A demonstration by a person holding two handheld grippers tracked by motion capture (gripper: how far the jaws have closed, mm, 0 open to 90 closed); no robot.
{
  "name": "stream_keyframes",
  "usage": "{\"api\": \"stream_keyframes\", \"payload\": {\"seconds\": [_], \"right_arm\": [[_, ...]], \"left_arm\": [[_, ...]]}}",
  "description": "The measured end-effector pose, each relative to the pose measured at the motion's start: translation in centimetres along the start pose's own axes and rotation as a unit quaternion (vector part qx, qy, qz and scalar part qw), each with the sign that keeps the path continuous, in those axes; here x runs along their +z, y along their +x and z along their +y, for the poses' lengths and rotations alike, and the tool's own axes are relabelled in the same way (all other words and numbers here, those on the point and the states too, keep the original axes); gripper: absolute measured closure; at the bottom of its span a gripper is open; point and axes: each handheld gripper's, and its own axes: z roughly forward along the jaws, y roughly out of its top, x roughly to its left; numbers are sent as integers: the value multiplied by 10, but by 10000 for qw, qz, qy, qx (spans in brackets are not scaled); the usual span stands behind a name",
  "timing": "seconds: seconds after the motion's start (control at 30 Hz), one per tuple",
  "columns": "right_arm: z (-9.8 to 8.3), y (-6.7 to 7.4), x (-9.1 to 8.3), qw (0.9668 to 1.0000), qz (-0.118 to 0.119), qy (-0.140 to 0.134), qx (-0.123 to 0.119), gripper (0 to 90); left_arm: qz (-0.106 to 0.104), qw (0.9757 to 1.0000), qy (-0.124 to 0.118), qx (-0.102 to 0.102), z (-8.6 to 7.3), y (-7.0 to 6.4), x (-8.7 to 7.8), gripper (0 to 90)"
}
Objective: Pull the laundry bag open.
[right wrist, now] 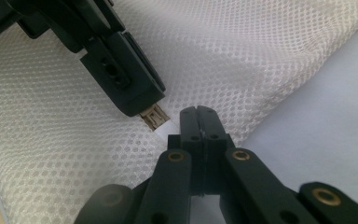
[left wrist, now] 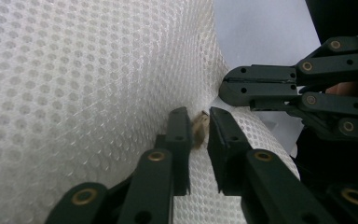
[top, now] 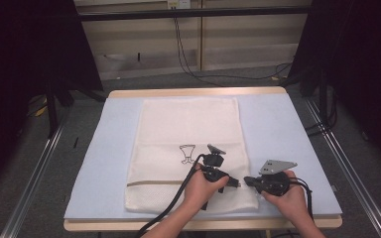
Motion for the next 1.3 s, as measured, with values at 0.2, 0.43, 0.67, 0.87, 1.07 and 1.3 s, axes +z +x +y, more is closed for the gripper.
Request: {"api": "stream_keyframes", "payload": {"seconds": [0.2, 0.43, 0.67, 0.87, 1.07, 1.3], "right_arm": [[0, 1, 0, 10000, 1, 31, -77, 900], [0, 1, 1, 9999, -5, 57, -131, 900], [0, 1, 1, 9998, -15, 83, -180, 900], [0, 2, 1, 9998, -30, 102, -185, 900], [1, 2, 1, 9998, -40, 112, -183, 900], [0, 2, 1, 9999, -6, 98, -135, 900]], "left_arm": [[-195, 9997, 89, -148, 2, 3, -3, 871], [-292, 9993, 103, -195, 2, 3, -5, 874], [-231, 9995, 97, -168, 1, 10, -16, 873], [-300, 9993, 85, -224, 0, 13, -21, 873], [-268, 9994, 121, -176, -2, 19, -30, 874], [-231, 9995, 55, -187, -5, 22, -41, 874]]}}
